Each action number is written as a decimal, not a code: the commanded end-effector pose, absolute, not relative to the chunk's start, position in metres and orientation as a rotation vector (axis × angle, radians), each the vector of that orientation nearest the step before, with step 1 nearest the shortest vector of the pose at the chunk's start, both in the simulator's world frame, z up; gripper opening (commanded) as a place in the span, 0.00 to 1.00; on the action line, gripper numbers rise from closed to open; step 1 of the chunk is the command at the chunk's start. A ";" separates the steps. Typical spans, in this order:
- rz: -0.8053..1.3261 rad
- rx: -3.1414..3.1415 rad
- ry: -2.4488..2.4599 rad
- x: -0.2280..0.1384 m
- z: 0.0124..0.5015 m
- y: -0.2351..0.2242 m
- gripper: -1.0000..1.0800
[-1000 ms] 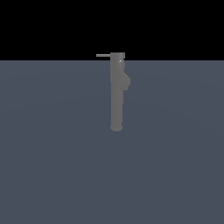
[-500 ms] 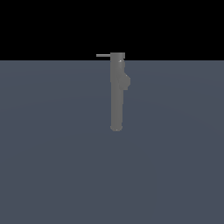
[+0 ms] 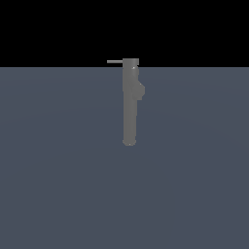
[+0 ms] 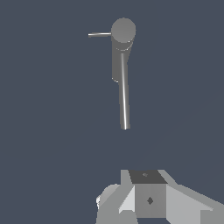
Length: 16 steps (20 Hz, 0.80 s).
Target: Turn on the faucet by rotating a designated handle.
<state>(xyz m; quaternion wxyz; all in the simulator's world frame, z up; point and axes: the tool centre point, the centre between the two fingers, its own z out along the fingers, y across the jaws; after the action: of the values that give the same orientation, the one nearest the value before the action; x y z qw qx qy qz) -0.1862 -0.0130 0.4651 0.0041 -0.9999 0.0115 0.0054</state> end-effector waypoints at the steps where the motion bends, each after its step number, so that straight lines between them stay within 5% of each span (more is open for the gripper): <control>1: 0.016 -3.135 0.032 -0.167 0.460 -0.011 0.00; 16: 0.008 -3.145 -0.002 -0.043 0.400 0.006 0.00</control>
<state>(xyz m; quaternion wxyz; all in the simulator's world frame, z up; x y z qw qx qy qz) -0.0557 0.0038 0.4086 -0.0013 -1.0000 0.0005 0.0030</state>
